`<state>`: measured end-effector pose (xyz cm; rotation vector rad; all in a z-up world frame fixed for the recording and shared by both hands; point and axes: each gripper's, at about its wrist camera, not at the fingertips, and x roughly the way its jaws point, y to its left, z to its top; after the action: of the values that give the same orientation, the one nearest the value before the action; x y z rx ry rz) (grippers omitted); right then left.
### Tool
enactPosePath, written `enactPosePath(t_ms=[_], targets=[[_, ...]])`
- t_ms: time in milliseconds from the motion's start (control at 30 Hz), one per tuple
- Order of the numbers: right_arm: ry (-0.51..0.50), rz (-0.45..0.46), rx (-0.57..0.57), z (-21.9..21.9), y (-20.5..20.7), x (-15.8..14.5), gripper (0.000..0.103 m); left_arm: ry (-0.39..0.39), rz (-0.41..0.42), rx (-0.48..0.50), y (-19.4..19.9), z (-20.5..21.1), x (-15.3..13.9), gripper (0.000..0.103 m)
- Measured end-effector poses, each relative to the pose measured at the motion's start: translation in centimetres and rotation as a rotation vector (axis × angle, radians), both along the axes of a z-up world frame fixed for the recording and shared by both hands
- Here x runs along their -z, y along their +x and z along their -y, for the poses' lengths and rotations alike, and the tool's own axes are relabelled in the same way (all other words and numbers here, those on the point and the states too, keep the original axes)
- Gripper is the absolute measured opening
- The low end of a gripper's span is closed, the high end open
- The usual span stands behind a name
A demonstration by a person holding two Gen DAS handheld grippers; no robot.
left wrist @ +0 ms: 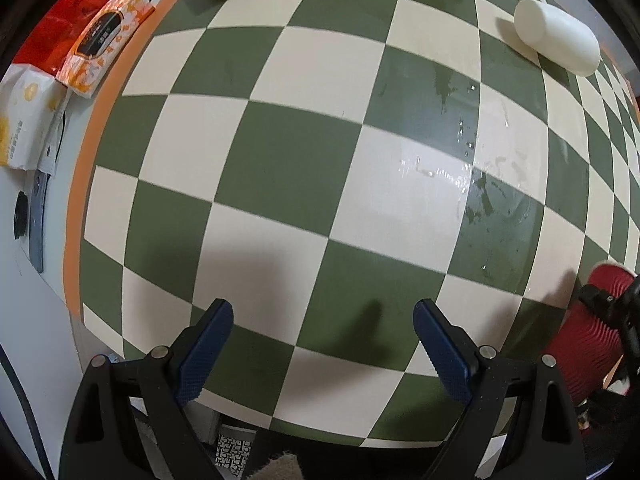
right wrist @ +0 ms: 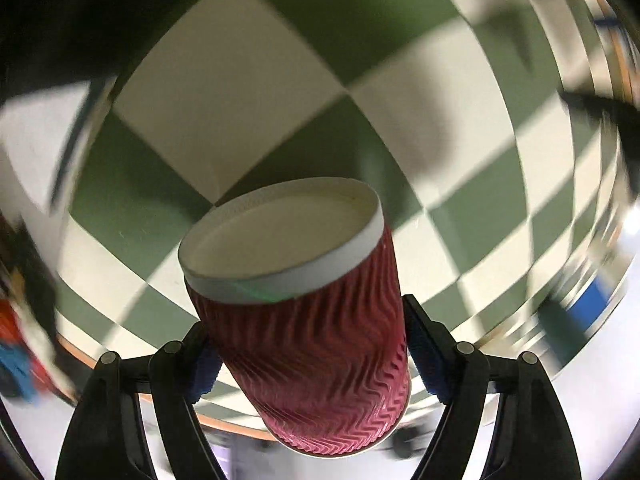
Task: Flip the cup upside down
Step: 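Lift the red cup with the right tool and rotate it rim downward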
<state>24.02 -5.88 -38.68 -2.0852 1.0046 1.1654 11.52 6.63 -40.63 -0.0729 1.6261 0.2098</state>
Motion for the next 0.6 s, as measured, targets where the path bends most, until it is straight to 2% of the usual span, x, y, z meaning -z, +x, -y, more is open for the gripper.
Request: enactPosePath(t_ms=[100,267,600], targets=[[0.010,-0.064,0.231,-0.4,3.1,-0.4,0.082,0.004,0.011,0.009,0.0,0.2,-0.5,0.093],[0.038,-0.131,0.528,-0.8,10.9,-1.7,0.082,0.004,0.018,0.024,0.7,0.5,-1.1,0.093],[0.083,-0.255,0.960,-0.2,24.3,-3.9,0.082,0.007,0.026,0.067,1.1,2.3,-1.4,0.093]])
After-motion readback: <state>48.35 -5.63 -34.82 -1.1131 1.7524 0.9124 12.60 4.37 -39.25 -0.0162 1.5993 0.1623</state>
